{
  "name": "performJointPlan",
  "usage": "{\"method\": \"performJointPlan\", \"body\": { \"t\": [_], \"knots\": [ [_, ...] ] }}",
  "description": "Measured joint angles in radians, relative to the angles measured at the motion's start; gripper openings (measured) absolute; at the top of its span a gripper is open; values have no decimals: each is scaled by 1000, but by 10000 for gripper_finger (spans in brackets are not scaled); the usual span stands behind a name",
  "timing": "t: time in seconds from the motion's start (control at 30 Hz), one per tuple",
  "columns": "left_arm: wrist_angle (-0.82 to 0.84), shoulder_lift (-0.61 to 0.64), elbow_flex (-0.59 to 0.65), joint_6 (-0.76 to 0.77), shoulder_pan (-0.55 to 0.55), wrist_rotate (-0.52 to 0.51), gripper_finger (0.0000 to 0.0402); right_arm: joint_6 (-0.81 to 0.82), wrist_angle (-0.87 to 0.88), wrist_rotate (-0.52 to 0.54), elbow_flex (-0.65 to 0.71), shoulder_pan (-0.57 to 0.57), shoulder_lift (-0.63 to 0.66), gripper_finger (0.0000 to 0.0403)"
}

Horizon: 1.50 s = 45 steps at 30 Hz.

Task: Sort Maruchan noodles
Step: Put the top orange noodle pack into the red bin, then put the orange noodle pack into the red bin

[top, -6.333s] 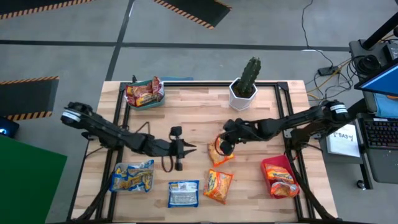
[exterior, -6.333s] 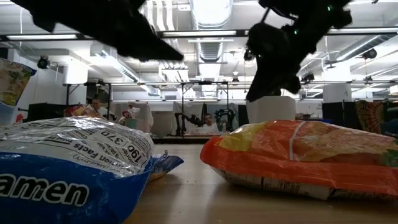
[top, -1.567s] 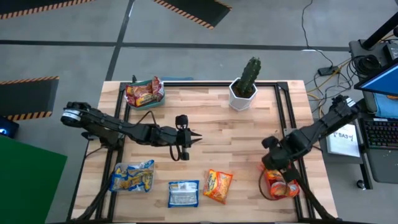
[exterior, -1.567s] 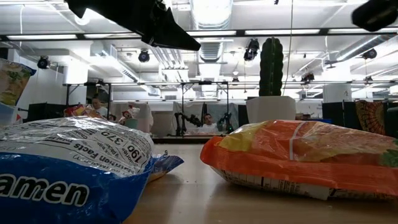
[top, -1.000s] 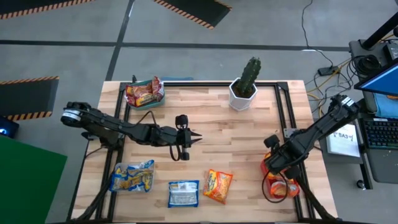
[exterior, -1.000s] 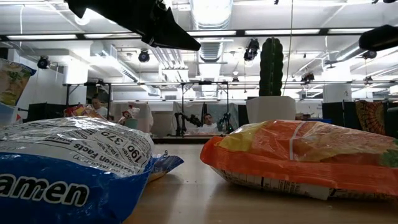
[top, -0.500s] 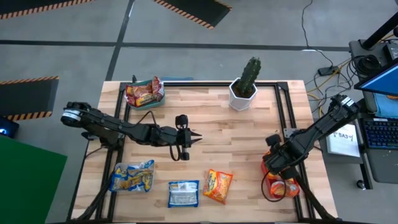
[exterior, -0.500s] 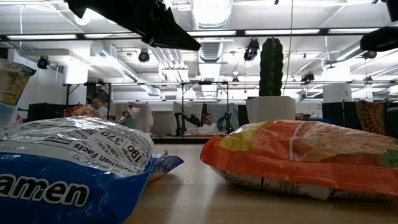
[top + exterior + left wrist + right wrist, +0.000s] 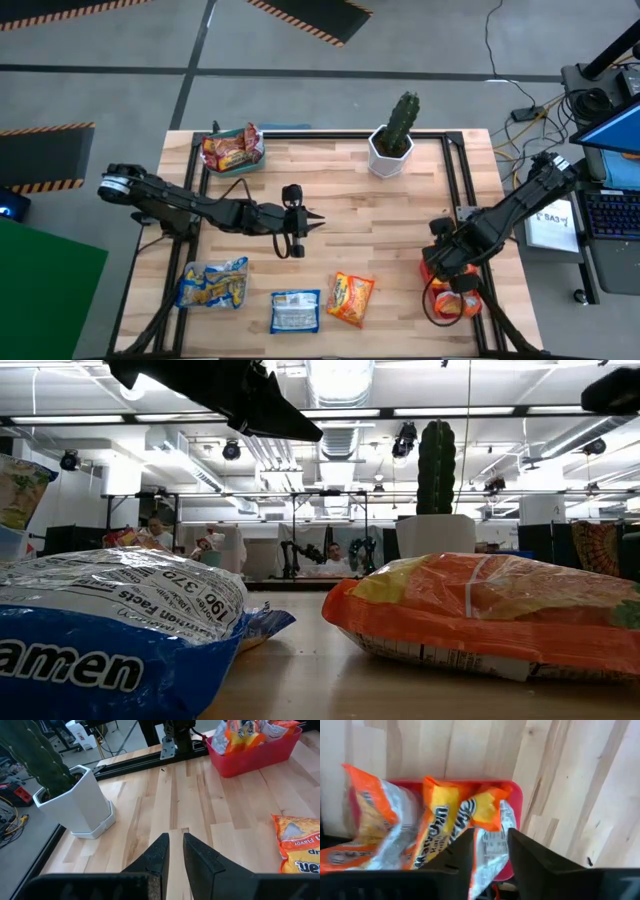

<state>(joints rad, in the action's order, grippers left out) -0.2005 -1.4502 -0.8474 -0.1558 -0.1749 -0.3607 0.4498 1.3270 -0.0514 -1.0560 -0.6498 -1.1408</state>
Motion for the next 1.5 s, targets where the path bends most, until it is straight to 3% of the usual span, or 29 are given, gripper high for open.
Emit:
{"method": "performJointPlan", "body": {
  "t": [0.23, 0.43, 0.63, 0.8, 0.9, 1.03, 1.13, 1.3, 1.5],
  "knots": [
    [20, 0, 0, 0, 0, 0, 39, -58, -105, 0, 141, 0, -8, 19],
    [115, 0, 0, 32, -1, 3, 39, -47, -106, 58, 128, 14, -8, 12],
    [194, 0, 0, 77, -3, 35, 39, 78, -123, 330, 10, 20, -14, 13],
    [183, -3, 0, 118, -6, 89, 39, 316, -269, 812, -39, 21, -19, 13],
    [146, -23, 0, 138, -6, 91, 39, 290, -497, 1007, -3, 21, -20, 13],
    [111, -54, 0, 163, -13, 97, 39, -19, -891, 940, 85, 20, -59, 13],
    [113, -69, -1, 180, -29, 125, 39, -188, -1123, 725, 130, 30, -106, 13],
    [112, -81, -1, 182, -55, 139, 39, -138, -1196, 391, 135, 75, -202, 13],
    [107, -80, -14, 182, -58, 138, 39, -58, -1190, 169, 136, 140, -369, 13]
  ]
}}
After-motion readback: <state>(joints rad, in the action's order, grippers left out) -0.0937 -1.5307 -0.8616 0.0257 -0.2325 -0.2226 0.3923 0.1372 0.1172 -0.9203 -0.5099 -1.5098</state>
